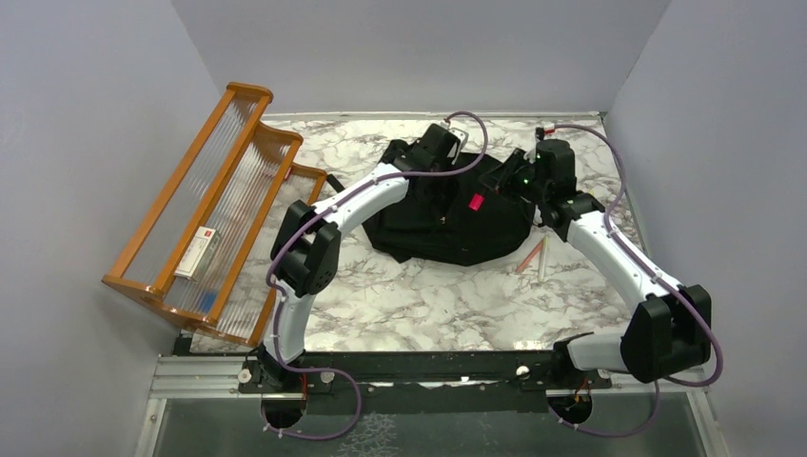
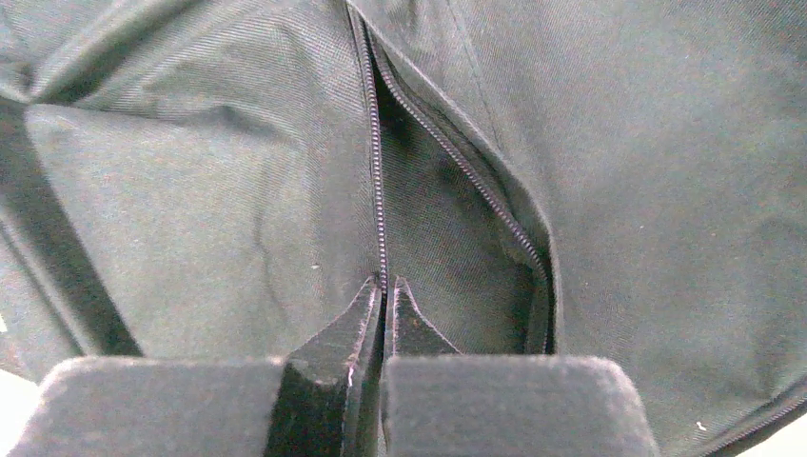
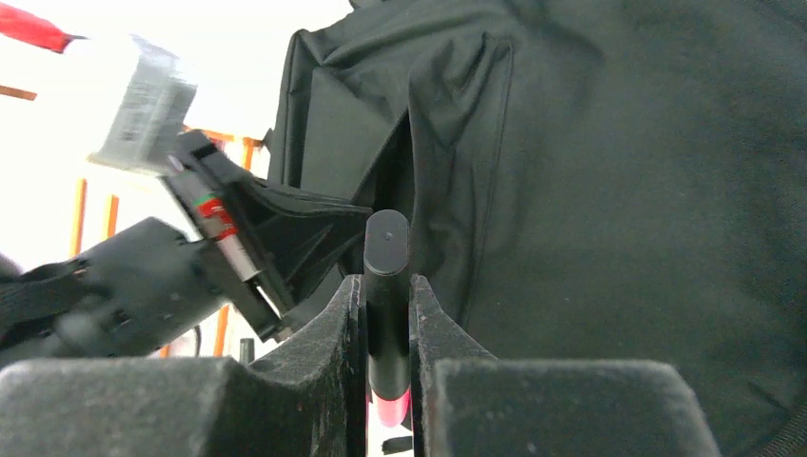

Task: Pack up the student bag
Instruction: Place the stationery in the student bag.

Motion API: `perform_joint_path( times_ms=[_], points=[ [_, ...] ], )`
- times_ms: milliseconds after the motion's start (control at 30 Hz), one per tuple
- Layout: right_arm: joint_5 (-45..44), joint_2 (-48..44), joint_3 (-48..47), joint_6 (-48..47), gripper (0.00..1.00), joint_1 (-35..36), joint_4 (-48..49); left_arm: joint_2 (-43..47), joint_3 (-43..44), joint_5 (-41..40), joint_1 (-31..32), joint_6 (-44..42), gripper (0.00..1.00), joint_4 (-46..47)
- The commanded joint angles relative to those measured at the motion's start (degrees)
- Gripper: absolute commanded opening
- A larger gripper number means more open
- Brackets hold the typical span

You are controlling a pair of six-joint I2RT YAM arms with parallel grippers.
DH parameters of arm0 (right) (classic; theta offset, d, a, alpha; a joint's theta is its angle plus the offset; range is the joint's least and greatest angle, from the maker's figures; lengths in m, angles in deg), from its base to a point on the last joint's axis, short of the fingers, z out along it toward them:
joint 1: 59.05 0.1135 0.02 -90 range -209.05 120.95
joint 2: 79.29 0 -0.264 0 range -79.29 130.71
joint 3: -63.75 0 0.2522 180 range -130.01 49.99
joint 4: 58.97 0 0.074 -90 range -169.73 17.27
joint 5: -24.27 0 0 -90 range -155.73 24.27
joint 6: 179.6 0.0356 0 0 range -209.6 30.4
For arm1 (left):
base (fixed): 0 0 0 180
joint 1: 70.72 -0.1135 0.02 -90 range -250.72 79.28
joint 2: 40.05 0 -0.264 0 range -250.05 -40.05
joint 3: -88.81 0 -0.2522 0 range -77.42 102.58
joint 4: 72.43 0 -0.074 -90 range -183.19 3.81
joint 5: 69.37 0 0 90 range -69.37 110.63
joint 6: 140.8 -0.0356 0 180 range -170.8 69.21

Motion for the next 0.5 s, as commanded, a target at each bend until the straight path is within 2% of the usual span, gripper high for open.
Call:
perform_joint_path(
  times_ms=[0,467],
  points=[
    [6.4,3.2,0.1,3.8,0.0,-0.2,5.5,6.4,0.5,-4.0,-0.2,1.2,0.0,2.3],
    [12.0,15.9,-5.3,7.7,0.0,-0.2,14.3,7.8,-0.8,-1.7,-0.2,2.5,0.0,2.8]
  ],
)
